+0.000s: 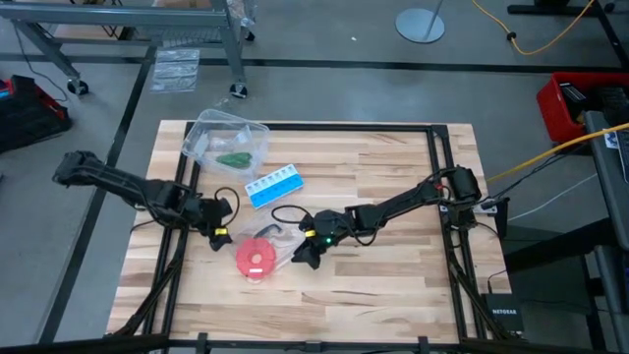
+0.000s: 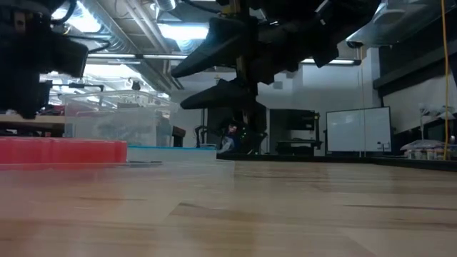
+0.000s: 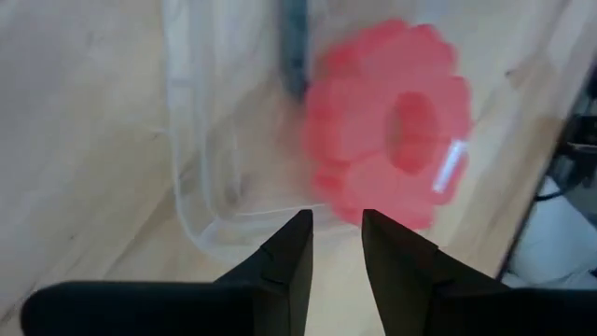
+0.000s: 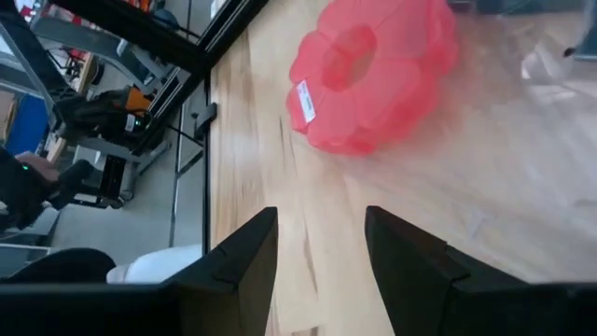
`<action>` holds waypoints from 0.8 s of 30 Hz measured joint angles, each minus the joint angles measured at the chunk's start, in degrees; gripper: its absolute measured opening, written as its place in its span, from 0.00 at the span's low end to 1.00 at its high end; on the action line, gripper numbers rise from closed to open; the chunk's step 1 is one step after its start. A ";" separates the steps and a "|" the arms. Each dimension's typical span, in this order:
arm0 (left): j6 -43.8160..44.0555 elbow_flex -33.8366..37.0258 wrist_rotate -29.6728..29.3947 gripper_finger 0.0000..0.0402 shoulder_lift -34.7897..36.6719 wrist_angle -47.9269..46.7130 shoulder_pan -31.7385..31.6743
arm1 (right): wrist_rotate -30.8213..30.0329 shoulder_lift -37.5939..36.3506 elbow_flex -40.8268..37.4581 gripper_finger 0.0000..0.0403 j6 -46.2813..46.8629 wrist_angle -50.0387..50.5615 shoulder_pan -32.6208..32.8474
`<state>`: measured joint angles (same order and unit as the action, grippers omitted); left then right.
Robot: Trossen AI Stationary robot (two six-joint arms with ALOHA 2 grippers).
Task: Roll bandage
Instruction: Remove the pill organizer from the lid
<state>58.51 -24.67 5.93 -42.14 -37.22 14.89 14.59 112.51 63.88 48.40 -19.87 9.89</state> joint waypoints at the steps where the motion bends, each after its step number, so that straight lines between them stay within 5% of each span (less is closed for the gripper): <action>1: 0.87 0.35 -0.53 0.22 -0.66 -0.08 0.29 | -0.04 0.00 0.00 0.42 0.06 -0.04 -0.04; 9: 3.51 0.94 -2.75 0.22 -6.28 3.60 2.10 | -0.59 0.00 0.00 0.42 1.07 -0.06 -0.11; 15: -3.51 0.94 -2.26 0.24 -11.22 10.34 3.17 | 0.21 0.00 0.00 0.42 0.88 -0.07 -0.11; 24: 5.57 0.94 -2.18 0.47 -19.86 18.31 3.15 | 1.10 0.00 0.00 0.42 -2.48 -0.08 -0.11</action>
<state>64.08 -23.73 3.75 -62.00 -18.90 18.04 15.68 112.51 63.88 45.92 -19.94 9.78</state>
